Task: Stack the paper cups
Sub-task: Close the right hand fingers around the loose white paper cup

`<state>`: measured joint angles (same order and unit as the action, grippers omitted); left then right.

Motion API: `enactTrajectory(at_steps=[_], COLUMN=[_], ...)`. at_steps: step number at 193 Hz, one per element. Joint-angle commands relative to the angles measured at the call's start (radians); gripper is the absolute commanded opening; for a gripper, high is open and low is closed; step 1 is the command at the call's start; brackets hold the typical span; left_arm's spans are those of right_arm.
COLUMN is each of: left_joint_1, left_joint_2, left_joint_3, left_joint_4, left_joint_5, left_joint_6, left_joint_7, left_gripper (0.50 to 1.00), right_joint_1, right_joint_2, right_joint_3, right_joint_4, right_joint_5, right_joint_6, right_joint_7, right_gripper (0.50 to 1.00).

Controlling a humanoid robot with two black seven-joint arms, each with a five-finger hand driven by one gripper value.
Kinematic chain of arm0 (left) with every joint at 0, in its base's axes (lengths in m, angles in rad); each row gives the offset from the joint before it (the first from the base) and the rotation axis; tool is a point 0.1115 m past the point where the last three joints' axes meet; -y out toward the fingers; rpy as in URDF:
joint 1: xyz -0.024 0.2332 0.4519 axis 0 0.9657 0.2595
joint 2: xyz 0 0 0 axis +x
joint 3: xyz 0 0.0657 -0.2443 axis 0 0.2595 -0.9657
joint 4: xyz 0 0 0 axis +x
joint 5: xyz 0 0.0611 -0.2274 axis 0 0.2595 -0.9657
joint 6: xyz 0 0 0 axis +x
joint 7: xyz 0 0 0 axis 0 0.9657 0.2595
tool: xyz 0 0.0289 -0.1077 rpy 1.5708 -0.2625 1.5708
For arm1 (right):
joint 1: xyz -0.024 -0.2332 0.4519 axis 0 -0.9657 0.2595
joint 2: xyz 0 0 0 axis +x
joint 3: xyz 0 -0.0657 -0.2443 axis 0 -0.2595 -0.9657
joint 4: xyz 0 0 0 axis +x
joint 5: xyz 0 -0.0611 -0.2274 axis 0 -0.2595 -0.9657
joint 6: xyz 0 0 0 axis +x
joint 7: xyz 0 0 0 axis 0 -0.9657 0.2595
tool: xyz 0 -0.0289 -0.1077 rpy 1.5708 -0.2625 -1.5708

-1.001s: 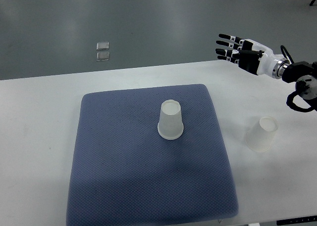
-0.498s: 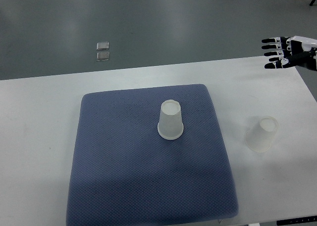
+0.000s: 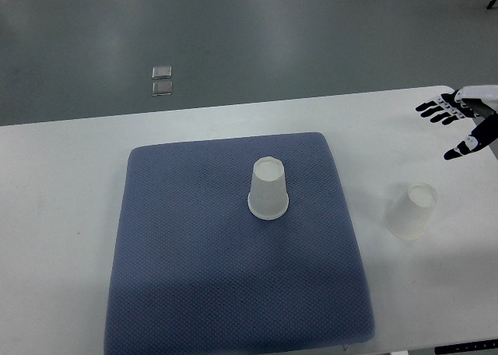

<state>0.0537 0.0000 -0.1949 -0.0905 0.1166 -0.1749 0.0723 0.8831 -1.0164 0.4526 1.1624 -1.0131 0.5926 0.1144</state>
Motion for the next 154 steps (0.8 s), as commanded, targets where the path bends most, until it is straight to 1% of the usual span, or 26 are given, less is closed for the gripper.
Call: enactTrajectory(at_steps=[1, 15, 30, 56, 99, 154], left_joint_1=[0.000, 0.000, 0.000, 0.000, 0.000, 0.000], left_joint_2=[0.000, 0.000, 0.000, 0.000, 0.000, 0.000], left_joint_3=[0.000, 0.000, 0.000, 0.000, 0.000, 0.000], left_joint_4=[0.000, 0.000, 0.000, 0.000, 0.000, 0.000], left_joint_5=[0.000, 0.000, 0.000, 0.000, 0.000, 0.000], left_joint_6=[0.000, 0.000, 0.000, 0.000, 0.000, 0.000], left_joint_7=[0.000, 0.000, 0.000, 0.000, 0.000, 0.000], left_gripper=[1.000, 1.000, 1.000, 1.000, 1.000, 1.000], right_joint_1=[-0.033, -0.081, -0.102, -0.105, -0.124, -0.139], right_joint_2=[-0.014, -0.016, -0.016, -0.010, 0.002, 0.013], right_joint_3=[-0.008, -0.028, -0.055, -0.097, -0.100, -0.153], right_joint_4=[0.075, 0.138, 0.181, 0.197, 0.203, 0.198], right_joint_5=[-0.131, -0.226, -0.285, -0.302, -0.315, -0.338], right_joint_6=[-0.072, -0.154, -0.201, -0.234, -0.243, -0.352], right_joint_7=[0.001, 0.002, 0.004, 0.008, 0.008, 0.007], right_gripper=[0.924, 0.924, 0.924, 0.924, 0.924, 0.921])
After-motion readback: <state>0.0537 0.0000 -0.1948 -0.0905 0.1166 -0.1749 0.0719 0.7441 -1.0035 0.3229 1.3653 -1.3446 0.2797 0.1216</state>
